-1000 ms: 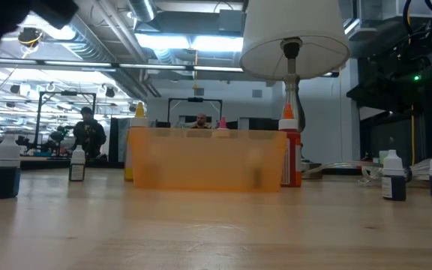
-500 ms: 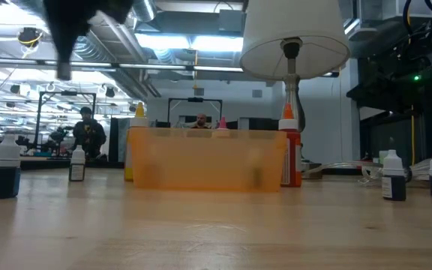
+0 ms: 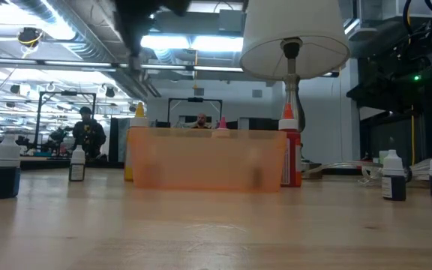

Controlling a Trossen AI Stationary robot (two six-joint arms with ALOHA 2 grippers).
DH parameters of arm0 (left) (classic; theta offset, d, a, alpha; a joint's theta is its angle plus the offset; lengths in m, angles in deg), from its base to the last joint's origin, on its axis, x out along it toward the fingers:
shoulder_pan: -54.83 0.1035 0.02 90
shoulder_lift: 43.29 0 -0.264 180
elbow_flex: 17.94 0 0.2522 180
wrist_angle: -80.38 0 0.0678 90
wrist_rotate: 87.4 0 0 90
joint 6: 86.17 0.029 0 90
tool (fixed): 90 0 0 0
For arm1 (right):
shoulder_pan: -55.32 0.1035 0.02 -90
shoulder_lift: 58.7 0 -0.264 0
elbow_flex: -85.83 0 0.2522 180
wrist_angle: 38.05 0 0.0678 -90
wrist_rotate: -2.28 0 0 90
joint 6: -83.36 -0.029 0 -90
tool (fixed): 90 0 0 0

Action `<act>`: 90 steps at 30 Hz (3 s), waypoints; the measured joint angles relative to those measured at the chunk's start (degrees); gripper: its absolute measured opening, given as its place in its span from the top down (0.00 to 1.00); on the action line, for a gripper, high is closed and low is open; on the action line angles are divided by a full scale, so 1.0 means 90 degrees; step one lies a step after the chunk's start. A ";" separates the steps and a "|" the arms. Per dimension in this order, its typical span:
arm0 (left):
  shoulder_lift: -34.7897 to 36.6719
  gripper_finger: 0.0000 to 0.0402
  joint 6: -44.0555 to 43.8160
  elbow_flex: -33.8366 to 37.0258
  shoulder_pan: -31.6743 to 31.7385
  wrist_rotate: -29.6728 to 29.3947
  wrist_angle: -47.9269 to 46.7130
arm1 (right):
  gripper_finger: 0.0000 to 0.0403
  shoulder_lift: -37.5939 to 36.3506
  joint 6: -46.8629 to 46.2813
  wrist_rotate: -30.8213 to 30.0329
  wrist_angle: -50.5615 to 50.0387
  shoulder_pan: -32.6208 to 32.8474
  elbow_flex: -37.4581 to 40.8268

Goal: Pick & Place food coloring
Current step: Put the left small black food coloring bottle into the orange bin, then put the small black food coloring bottle into the orange bin

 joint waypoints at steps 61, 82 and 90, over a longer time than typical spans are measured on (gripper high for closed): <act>-0.2746 0.73 0.0495 -0.0168 -0.0120 -0.0216 0.1554 | 0.20 0.0001 0.0000 0.0000 -0.0001 -0.0001 0.0001; -0.1377 0.48 -0.0061 -0.0143 0.0016 -0.0706 0.1528 | 0.20 0.0001 0.0000 0.0000 -0.0001 -0.0001 -0.0002; -0.0462 0.47 -0.0989 0.0564 0.0248 -0.0792 0.1697 | 0.20 0.0001 0.0001 0.0000 -0.0001 -0.0001 -0.0001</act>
